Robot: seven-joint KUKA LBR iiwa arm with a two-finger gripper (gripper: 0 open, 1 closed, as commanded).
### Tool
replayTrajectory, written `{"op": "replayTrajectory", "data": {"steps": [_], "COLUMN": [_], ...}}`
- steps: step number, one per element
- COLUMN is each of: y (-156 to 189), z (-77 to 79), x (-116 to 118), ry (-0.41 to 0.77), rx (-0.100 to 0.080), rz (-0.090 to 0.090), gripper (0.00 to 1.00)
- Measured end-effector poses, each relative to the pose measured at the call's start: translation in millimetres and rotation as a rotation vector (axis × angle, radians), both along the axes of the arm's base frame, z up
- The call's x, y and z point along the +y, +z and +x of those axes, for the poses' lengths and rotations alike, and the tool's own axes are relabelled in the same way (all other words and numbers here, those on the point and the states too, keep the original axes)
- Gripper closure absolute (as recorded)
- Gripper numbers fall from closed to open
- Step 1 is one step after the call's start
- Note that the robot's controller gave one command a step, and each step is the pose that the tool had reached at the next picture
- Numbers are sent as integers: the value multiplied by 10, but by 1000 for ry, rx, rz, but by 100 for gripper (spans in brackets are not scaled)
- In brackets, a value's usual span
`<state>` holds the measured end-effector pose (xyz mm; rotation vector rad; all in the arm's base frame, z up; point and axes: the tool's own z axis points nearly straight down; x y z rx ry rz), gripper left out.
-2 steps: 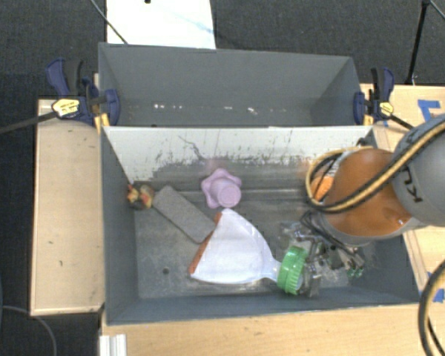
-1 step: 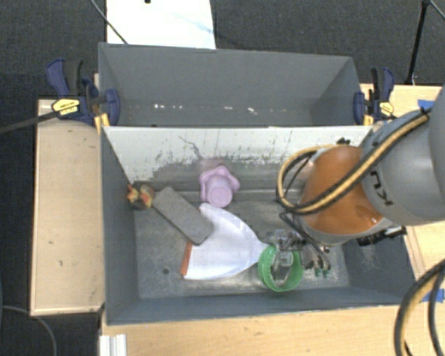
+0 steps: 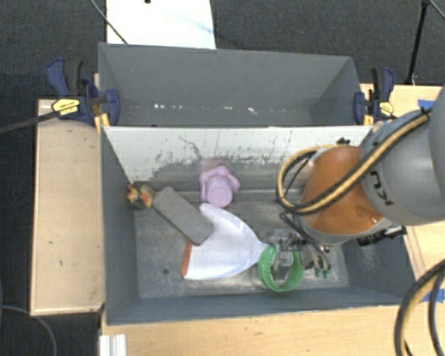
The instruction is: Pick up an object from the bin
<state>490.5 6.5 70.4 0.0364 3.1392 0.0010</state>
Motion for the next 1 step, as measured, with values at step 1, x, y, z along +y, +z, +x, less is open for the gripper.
{"op": "replayTrajectory", "data": {"steps": [1], "y": [1327], "z": [33], "x": [-105], "ry": [15], "rx": [0], "rz": [-1], "gripper": [100]}}
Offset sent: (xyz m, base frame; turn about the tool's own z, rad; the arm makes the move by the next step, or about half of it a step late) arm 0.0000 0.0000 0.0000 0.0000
